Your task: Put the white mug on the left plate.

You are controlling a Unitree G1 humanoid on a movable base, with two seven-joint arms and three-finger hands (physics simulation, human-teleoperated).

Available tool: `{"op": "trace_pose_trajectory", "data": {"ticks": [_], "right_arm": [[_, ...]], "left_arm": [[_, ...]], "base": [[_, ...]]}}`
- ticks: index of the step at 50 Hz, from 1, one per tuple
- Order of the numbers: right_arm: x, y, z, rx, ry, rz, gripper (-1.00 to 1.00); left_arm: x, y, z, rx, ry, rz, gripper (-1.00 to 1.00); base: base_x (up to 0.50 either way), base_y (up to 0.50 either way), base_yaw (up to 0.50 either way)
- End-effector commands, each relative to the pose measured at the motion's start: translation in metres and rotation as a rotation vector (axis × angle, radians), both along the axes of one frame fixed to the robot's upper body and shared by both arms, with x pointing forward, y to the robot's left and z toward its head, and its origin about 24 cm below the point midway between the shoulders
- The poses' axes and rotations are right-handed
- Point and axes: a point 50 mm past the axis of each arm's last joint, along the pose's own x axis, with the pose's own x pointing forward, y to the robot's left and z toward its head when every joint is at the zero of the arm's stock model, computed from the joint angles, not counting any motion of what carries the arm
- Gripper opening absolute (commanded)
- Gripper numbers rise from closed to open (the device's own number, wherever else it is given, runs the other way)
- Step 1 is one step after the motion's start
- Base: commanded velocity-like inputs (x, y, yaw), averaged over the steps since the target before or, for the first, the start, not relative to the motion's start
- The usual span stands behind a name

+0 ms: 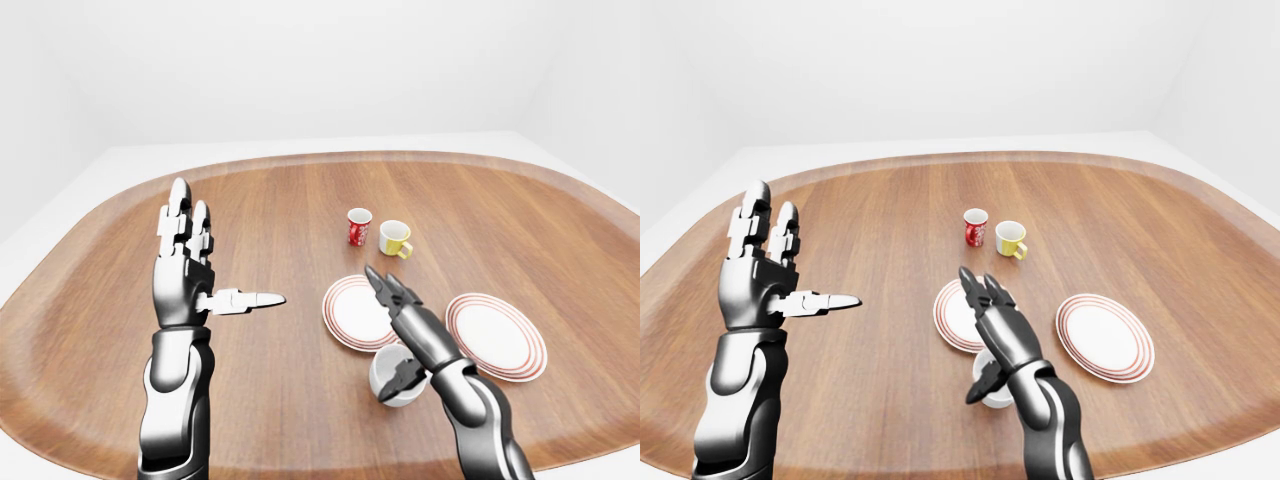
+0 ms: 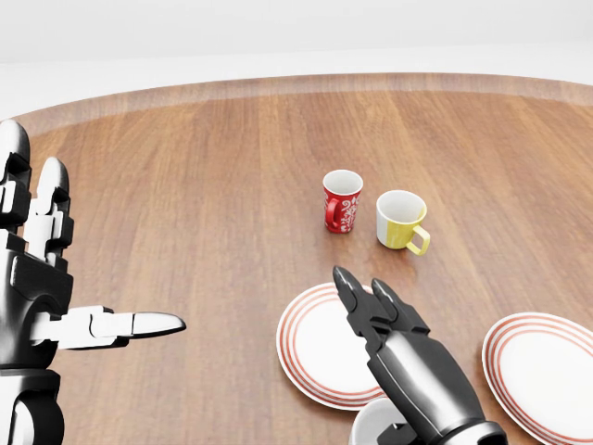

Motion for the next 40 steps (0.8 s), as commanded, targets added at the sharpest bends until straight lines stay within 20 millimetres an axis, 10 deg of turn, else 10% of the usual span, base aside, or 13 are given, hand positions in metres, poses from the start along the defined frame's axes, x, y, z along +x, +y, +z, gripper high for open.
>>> {"op": "trace_pose_trajectory", "data": {"ticks": [1, 40], "right_arm": [[0.001, -0.002, -0.004, -0.034, 0.021, -0.006, 1.0], [-0.002, -0.008, -0.033, -0.163, 0.118, -0.053, 1.0]], "left_arm": [[0.0, 0.0, 0.0, 0.0, -0.001, 0.0, 1.0], [0.0, -0.001, -0.001, 0.0, 0.003, -0.002, 1.0]], "base": [[0.0, 0.0, 0.0], [0.0, 0.0, 0.0]]}}
